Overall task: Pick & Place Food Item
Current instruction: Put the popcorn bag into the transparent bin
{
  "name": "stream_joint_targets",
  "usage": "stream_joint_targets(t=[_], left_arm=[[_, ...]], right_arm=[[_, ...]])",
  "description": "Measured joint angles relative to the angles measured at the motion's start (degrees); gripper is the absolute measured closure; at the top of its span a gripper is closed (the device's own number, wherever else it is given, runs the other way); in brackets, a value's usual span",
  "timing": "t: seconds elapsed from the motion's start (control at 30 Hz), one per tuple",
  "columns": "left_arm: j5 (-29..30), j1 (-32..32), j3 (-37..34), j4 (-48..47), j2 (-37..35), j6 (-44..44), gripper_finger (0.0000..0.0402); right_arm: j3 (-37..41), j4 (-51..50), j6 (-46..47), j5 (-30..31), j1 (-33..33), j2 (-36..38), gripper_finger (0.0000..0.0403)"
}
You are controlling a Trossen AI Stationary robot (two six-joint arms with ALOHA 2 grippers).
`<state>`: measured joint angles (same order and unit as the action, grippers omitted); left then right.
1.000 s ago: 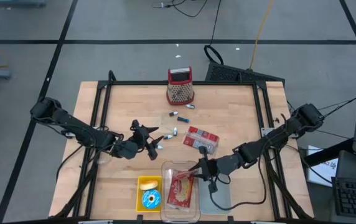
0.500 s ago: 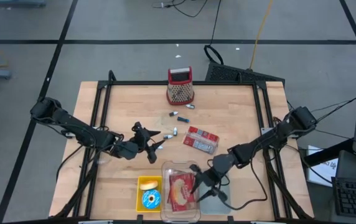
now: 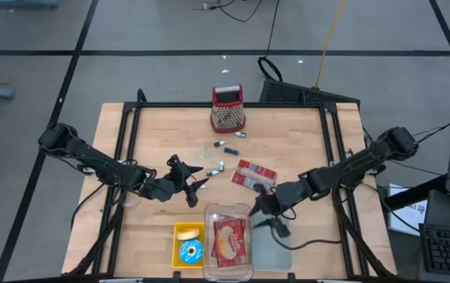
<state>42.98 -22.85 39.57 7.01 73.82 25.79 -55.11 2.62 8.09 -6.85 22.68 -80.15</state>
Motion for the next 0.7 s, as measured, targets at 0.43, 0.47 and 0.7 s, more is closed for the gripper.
stream_joint_targets(t=[0.43,0.47,0.7], left_arm=[[0.0,0.0,0.0,0.0,0.5,1.0,0.0188],[-0.1,0.0,0.0,0.0,0.8,1.5,0.0188],[-0.1,0.0,0.0,0.0,3.7,2.9,0.0188]], right_arm=[[4.7,-23.0,9.5,34.2,-2.4,1.9,0.0238],[5.7,-23.0,10.3,34.0,-3.3,2.5,0.0238],[15.1,-19.0,13.3,30.8,-10.7,7.8,0.0238]])
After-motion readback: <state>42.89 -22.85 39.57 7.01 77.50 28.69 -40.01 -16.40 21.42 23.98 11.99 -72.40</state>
